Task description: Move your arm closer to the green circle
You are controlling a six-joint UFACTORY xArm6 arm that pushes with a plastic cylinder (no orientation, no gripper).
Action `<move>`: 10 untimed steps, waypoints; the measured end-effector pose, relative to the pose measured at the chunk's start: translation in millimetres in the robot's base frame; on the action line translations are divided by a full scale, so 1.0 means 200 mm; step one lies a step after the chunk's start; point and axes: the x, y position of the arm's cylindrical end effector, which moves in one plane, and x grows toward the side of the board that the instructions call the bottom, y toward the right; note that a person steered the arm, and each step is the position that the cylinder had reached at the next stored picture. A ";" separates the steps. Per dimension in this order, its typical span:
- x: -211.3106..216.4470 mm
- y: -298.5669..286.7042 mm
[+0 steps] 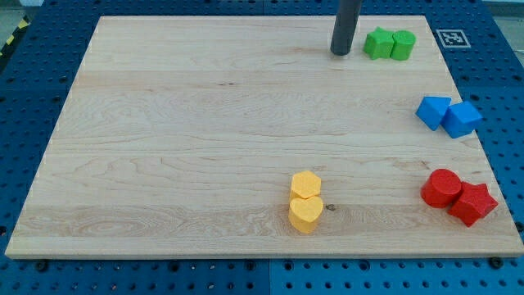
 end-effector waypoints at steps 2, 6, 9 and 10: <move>0.10 0.00; 0.19 0.90; 0.08 0.89; 0.02 0.76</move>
